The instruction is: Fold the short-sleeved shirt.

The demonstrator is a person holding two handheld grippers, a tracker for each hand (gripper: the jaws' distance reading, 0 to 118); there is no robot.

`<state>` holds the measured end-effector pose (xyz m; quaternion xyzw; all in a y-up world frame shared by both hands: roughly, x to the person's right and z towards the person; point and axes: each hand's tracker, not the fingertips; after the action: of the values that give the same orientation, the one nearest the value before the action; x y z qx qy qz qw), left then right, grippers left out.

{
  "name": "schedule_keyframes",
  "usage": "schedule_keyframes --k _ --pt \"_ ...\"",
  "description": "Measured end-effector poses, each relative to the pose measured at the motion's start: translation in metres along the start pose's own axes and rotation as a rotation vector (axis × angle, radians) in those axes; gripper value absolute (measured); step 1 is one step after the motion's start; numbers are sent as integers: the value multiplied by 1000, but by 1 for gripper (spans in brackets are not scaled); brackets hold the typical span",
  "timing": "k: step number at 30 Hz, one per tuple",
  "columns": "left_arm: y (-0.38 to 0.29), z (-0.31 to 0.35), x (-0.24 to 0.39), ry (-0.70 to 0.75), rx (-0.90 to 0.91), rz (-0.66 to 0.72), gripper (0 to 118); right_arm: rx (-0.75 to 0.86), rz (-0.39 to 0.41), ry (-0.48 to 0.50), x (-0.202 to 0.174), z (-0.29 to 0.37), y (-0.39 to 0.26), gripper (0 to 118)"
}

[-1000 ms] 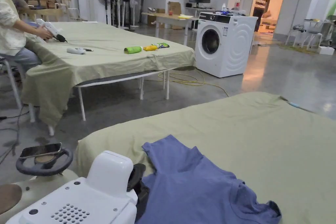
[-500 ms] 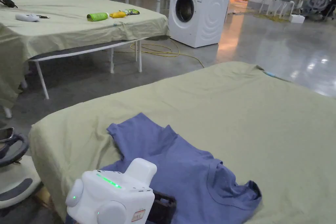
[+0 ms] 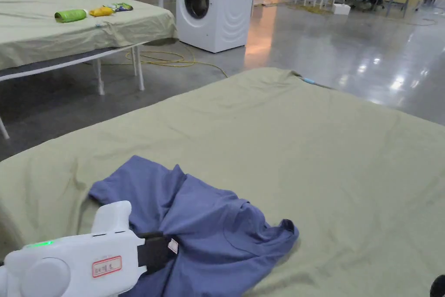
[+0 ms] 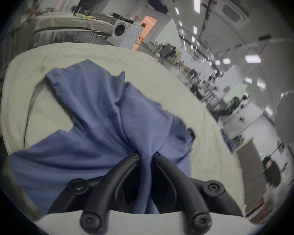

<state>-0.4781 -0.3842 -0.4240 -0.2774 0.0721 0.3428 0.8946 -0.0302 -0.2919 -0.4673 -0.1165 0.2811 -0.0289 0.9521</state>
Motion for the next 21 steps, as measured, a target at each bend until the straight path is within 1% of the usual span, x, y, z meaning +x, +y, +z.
schedule_keyframes --k 1,4,7,9,13,16,19,21 --pt "3 2 5 -9 28 9 7 1 1 -24 5 7 0 2" --pt "15 5 33 2 83 -66 7 3 -3 -97 23 33 0 2" --pt "23 3 84 -56 135 -153 7 9 -13 -193 45 65 0 2" --pt "25 -3 122 -137 145 -203 7 22 -14 -268 58 88 0 2" --pt "5 -27 214 -330 110 -330 7 63 -59 -414 86 142 -1 2" --pt "-31 -42 286 -511 28 -379 7 97 -76 -532 102 186 0 2" --pt "-74 -51 347 -694 -70 -402 7 122 -82 -653 115 228 0 2" --pt "-106 -52 383 -810 -146 -442 7 134 -85 -724 122 254 1 2"
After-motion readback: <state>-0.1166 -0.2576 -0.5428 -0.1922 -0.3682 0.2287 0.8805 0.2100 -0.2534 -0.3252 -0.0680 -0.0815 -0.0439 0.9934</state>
